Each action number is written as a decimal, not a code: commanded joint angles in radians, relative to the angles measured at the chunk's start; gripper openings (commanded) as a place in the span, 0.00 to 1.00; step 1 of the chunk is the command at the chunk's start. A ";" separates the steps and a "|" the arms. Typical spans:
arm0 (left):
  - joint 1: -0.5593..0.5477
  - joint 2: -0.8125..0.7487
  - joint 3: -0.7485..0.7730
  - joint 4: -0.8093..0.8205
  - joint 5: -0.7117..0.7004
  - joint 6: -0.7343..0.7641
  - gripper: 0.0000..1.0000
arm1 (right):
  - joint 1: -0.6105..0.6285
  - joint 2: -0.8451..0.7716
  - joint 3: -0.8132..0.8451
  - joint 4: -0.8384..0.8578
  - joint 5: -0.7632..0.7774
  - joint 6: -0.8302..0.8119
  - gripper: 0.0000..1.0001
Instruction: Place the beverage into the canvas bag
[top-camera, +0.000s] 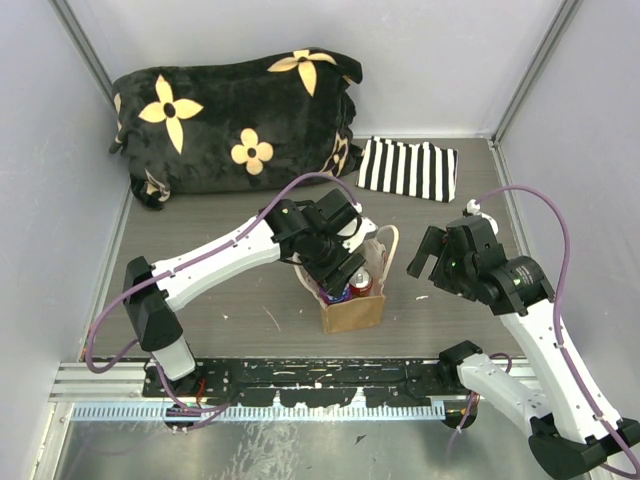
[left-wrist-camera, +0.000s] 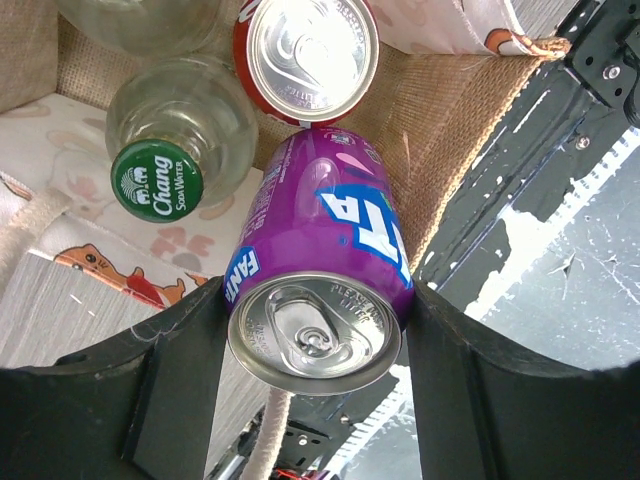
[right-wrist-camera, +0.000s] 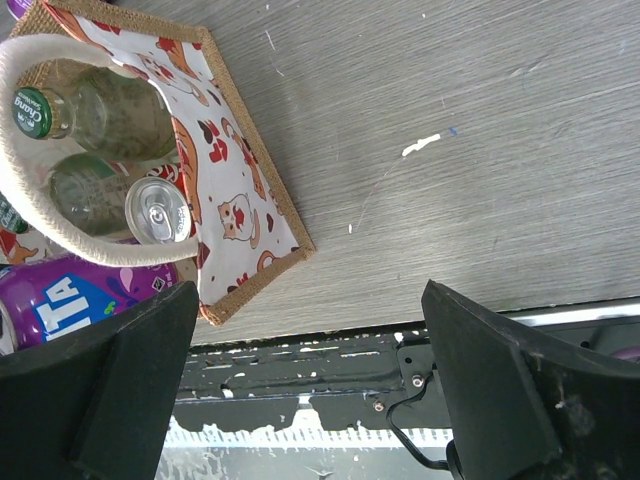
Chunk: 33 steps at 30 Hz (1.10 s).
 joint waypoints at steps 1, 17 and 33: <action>0.004 -0.005 0.040 -0.011 0.030 -0.059 0.00 | -0.001 -0.018 -0.001 0.004 0.020 0.019 1.00; 0.004 0.094 0.001 -0.024 -0.026 -0.155 0.00 | -0.002 -0.070 -0.030 -0.022 0.031 0.047 1.00; -0.085 0.174 -0.026 -0.033 -0.205 -0.261 0.00 | -0.001 -0.133 -0.080 -0.031 0.033 0.071 1.00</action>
